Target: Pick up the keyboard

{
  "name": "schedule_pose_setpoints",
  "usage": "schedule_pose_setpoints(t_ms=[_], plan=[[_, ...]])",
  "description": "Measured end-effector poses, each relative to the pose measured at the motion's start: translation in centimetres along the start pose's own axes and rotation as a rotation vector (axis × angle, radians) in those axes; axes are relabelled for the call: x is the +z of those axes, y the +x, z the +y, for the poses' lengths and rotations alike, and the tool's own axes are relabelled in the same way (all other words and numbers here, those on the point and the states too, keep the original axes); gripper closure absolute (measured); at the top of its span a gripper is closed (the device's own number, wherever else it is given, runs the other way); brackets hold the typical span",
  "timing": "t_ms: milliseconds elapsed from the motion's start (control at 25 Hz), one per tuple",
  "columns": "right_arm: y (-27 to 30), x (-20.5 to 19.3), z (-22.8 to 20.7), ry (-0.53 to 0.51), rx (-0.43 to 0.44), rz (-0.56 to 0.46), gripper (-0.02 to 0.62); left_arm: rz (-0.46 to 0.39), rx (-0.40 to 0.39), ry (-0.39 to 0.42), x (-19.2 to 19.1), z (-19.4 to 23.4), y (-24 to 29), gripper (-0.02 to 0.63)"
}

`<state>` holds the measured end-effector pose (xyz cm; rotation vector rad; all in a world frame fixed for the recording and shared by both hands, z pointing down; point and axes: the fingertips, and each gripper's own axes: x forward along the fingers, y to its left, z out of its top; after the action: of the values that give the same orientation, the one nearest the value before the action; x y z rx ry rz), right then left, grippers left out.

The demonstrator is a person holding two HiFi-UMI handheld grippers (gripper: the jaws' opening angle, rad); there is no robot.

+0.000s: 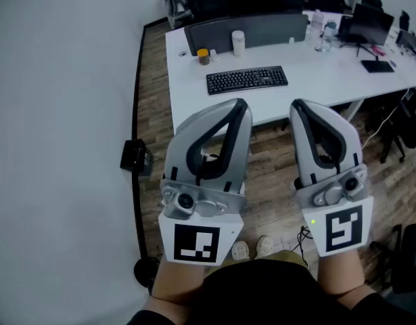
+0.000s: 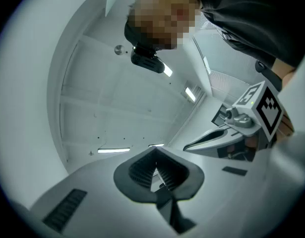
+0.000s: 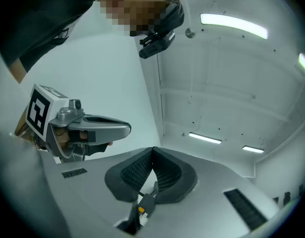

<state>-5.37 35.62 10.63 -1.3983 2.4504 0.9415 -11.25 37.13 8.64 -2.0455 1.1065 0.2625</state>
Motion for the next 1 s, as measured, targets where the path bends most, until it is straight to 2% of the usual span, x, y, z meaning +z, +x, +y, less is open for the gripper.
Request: schedule_pose_setpoints(t_ms=[560, 1000], plan=[[-1.3, -0.2, -1.0, 0.011, 0.021, -0.043, 0.565, 0.051, 0.019, 0.011, -0.9, -1.5, 0.7, 0.598], [-3.6, -1.6, -4.3, 0.019, 0.004, -0.079, 0.563, 0.074, 0.038, 0.012, -1.3, -4.4, 2.1, 0.598]])
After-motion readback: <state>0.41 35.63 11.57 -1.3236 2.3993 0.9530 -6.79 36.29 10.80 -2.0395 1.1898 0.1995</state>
